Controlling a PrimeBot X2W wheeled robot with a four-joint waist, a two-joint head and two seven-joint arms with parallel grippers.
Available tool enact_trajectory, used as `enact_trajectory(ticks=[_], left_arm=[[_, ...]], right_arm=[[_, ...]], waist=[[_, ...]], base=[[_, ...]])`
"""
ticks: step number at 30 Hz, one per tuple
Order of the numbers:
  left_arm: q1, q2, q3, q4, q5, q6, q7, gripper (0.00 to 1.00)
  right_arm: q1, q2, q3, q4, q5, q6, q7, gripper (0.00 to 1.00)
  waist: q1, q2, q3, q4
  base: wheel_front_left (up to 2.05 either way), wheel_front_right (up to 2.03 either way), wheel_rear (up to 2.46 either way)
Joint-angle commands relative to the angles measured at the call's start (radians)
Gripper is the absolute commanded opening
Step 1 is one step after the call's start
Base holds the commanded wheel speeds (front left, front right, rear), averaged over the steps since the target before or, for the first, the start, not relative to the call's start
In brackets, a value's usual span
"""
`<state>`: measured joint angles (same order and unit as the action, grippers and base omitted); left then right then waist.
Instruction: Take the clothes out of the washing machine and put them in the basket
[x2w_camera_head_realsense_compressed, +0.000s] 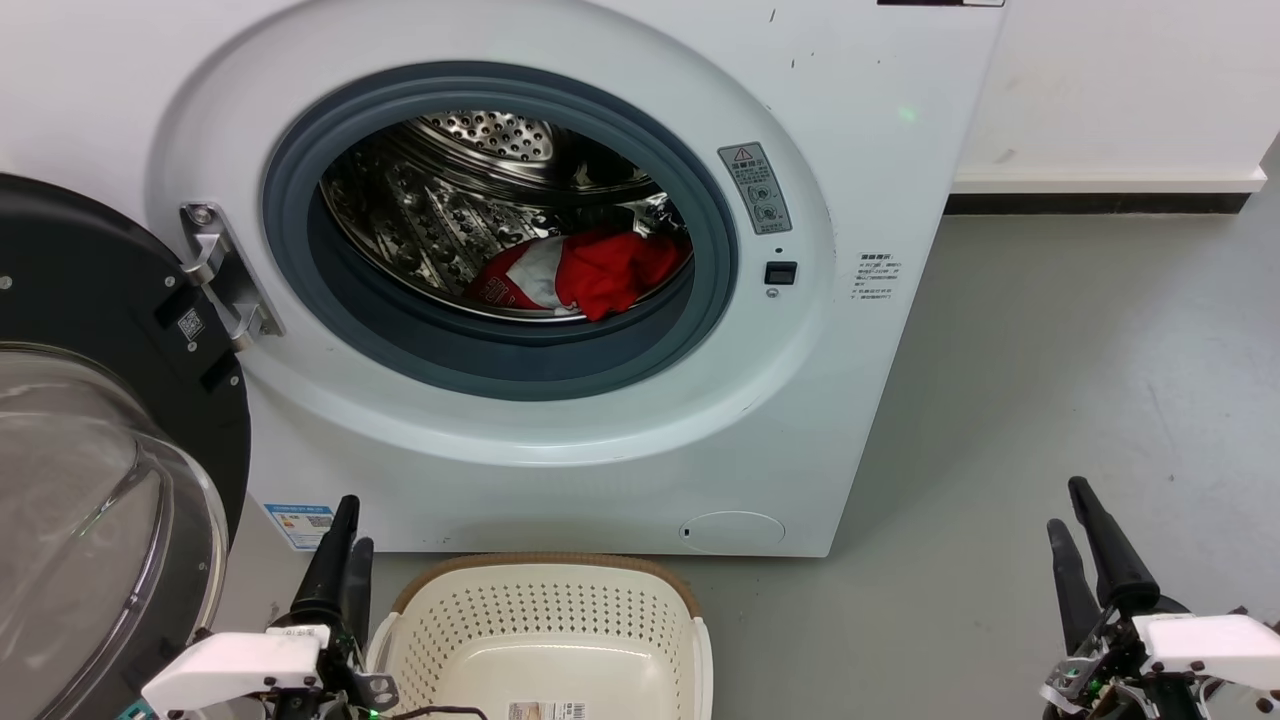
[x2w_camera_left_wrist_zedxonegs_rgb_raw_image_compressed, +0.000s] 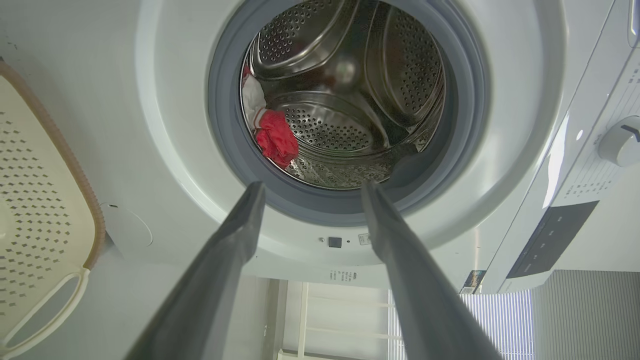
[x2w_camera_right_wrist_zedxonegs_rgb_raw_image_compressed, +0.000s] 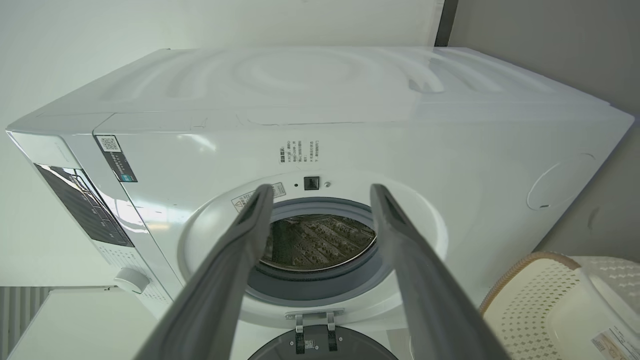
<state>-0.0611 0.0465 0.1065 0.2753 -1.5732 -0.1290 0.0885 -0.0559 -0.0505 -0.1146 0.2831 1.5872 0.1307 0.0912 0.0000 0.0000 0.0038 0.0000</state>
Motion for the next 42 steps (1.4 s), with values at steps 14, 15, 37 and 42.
enact_trajectory(ticks=[14,15,37,42], left_arm=[[-0.004,0.002,-0.030,-0.113,0.295,0.057,-0.069,1.00],[-0.002,0.002,-0.033,-0.118,0.317,0.061,-0.073,1.00],[0.022,0.004,-0.103,-0.181,0.736,0.146,-0.157,1.00],[0.027,0.008,-0.115,-0.188,0.809,0.160,-0.174,1.00]], right_arm=[[0.009,-0.001,-0.007,-0.108,-0.304,0.000,-0.070,1.00],[0.012,-0.001,-0.004,-0.114,-0.326,0.000,-0.074,1.00],[0.060,-0.001,0.024,-0.231,-0.823,0.000,-0.159,1.00],[0.069,-0.001,0.028,-0.250,-0.910,0.000,-0.175,1.00]], waist=[[0.0000,0.0000,0.005,0.000],[0.0000,0.0000,0.005,-0.001],[0.0000,0.0000,0.008,-0.001],[0.0000,0.0000,0.008,0.000]], base=[[0.00,0.00,0.00],[0.00,0.00,0.00],[0.00,0.00,0.00],[0.00,0.00,0.00]])
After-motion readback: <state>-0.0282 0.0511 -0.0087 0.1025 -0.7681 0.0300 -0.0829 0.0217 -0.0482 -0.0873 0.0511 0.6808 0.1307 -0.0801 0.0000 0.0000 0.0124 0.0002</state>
